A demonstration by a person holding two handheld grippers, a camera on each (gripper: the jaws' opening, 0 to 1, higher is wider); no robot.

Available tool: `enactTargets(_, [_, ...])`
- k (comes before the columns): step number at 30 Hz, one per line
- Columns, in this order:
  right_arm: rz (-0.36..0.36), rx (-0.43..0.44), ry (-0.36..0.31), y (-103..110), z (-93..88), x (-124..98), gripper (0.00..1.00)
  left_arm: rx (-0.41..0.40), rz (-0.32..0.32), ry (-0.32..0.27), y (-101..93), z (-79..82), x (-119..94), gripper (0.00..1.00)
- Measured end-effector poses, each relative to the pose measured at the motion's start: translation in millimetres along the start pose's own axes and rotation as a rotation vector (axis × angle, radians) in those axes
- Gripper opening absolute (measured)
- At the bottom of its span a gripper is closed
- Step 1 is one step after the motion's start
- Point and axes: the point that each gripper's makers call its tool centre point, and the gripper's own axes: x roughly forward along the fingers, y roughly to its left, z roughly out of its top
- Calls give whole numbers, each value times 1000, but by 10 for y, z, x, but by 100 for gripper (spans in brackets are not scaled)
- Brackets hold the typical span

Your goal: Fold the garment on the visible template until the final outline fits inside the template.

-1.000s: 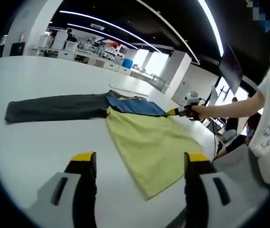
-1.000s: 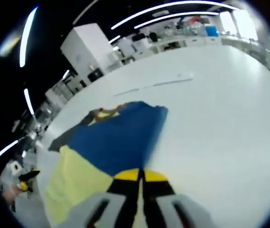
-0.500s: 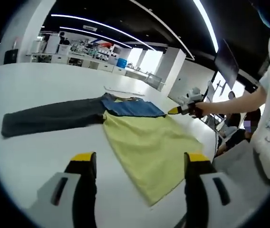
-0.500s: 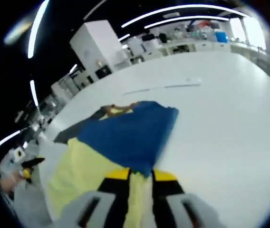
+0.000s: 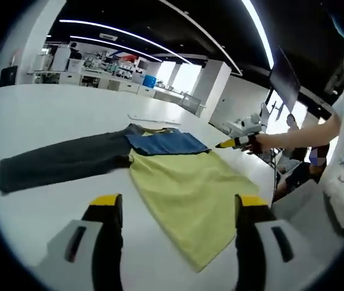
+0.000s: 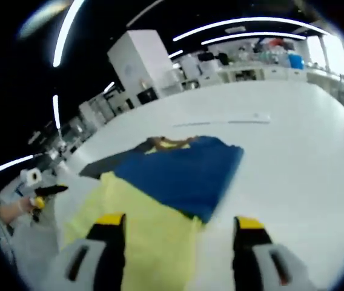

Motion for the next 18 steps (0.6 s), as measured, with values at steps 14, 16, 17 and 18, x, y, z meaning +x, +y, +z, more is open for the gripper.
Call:
enactTargets(14, [20, -127, -1, 224, -2, -120, 99, -28, 70, -11, 404, 48, -95, 73])
enactTargets(16, [28, -146, 10, 285, -28, -122, 99, -41, 83, -13, 464, 60, -117, 72])
enactTargets(17, [30, -150, 13, 301, -38, -120, 99, -49, 101, -19, 493, 75, -128, 72])
enactTargets(18, [33, -154, 12, 313, -41, -118, 99, -50, 108, -17, 517, 78, -139, 71])
